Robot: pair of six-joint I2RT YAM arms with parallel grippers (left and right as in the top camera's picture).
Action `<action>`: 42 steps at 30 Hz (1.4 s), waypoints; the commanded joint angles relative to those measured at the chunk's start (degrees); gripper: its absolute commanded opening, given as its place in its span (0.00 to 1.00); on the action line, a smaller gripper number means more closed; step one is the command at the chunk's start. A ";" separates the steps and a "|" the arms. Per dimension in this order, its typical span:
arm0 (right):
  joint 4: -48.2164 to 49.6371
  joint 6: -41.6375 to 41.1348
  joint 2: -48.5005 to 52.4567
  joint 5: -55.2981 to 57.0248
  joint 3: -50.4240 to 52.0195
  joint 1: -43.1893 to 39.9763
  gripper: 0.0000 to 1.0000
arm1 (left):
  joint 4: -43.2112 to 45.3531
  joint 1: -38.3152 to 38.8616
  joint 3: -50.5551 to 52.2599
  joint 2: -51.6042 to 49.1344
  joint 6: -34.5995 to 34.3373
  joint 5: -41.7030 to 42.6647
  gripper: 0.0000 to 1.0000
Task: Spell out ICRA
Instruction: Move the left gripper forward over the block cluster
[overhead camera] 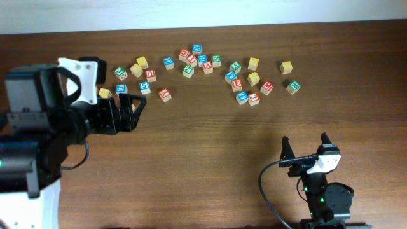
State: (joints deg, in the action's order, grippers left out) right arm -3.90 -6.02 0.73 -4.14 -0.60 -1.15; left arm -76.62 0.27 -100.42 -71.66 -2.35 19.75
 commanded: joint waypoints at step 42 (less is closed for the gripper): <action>-0.35 -0.20 -0.31 0.11 0.28 -0.37 0.98 | -4.33 0.22 4.09 -2.64 0.66 0.85 0.06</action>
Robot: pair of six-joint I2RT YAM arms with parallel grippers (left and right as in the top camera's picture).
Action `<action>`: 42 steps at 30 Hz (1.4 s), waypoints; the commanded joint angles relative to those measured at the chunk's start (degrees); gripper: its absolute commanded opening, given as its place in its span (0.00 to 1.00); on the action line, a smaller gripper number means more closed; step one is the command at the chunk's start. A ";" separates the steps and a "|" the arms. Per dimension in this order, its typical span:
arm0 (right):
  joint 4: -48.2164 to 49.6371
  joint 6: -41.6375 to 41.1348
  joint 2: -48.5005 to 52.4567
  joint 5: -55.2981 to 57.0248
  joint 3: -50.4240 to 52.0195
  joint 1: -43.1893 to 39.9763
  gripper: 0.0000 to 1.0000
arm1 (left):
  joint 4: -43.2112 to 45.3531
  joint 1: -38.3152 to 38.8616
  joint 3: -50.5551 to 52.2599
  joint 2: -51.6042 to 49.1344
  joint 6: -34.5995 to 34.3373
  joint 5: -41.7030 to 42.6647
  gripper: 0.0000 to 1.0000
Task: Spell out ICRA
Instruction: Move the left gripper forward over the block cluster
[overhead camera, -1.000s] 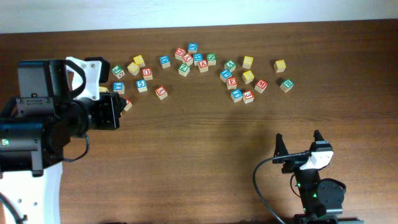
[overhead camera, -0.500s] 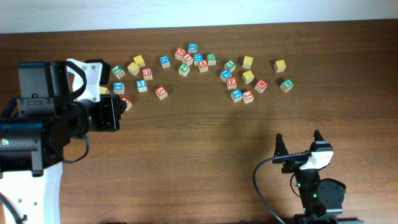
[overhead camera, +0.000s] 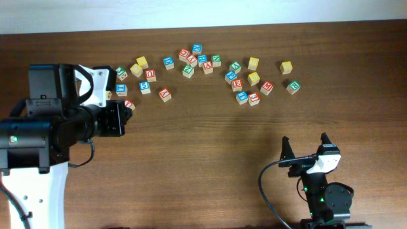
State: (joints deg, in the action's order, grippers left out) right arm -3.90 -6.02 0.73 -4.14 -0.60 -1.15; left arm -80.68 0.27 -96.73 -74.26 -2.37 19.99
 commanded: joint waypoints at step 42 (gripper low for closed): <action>-0.35 -0.20 -0.31 0.09 0.28 -0.37 0.98 | 21.77 0.04 0.39 -27.34 -10.47 -19.80 0.00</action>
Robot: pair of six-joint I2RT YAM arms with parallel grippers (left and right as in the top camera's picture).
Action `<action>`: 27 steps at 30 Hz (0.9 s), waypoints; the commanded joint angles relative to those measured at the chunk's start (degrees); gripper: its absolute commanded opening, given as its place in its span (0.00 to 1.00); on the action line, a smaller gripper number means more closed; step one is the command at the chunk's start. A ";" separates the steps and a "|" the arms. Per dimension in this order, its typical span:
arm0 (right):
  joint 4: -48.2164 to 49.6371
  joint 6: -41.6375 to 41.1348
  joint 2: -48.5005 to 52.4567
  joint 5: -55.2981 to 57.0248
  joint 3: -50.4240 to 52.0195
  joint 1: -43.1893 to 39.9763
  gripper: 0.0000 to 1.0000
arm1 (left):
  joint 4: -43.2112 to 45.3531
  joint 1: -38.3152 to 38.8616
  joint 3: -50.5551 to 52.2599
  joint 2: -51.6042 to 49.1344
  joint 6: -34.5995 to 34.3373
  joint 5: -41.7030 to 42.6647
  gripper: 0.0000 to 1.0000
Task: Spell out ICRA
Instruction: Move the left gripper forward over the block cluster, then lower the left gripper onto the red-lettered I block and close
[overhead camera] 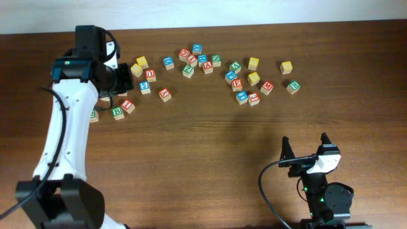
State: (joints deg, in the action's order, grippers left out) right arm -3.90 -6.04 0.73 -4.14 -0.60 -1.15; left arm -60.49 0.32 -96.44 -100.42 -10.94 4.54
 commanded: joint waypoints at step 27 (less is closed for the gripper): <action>-0.35 -0.17 -0.31 0.11 0.28 -0.37 0.98 | -5.64 0.07 0.11 -17.77 -4.94 -9.88 0.04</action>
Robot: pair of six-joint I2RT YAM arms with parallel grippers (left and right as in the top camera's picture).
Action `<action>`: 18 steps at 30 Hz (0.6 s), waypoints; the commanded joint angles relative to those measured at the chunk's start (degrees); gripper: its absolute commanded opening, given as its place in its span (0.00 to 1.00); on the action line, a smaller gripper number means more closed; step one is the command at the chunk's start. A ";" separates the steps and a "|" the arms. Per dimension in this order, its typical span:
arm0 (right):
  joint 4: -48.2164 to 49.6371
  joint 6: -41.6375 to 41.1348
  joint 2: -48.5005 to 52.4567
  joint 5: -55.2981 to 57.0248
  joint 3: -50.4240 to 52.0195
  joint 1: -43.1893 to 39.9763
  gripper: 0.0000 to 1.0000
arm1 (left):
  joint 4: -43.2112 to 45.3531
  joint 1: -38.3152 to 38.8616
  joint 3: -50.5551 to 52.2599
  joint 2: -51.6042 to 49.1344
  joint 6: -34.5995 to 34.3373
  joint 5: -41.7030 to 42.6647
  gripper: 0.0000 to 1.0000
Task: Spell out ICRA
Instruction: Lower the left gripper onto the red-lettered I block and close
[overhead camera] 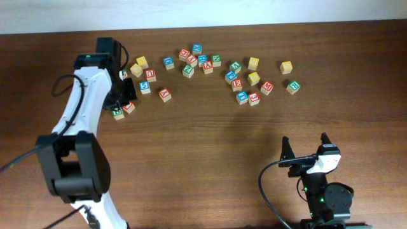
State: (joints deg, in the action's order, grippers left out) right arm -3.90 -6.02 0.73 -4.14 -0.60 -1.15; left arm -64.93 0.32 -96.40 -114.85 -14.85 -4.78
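Observation:
Several small lettered cubes lie scattered along the far side of the table [210,159]; I cannot read their letters with certainty. The left group [145,87] includes yellow, red and blue cubes. A green cube [117,113] and a red cube [129,107] sit a little nearer, just in front of my left gripper [124,94]. That gripper points down over the left end of the cubes, and its fingers are hidden under its dark body. My right gripper [305,147] stands open at the near right, holding nothing.
A middle cluster of cubes [197,60] and a right cluster [248,83] lie along the back. A yellow cube [286,67] and a green cube [293,86] are the farthest right. The left arm's base [70,172] stands at the near left.
My left arm has swung a little to the right, and its gripper now sits lower, closer to the green and red cubes. The right arm has not moved.
My left arm was folded low at the left, gripper open beside the leftmost cubes. It then sat closer over them, a red cube showing at its tip. Later it reached up along the left edge, and now its gripper hangs above the leftmost cubes.

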 commanded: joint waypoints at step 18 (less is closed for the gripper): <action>-0.35 -0.20 -0.31 0.11 0.28 -0.37 0.99 | 11.28 0.04 0.07 -10.84 -0.98 -1.09 0.11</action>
State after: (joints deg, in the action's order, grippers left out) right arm -3.90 -6.02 0.73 -4.14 -0.60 -1.15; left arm -55.96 0.32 -96.29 -124.20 -15.07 -5.06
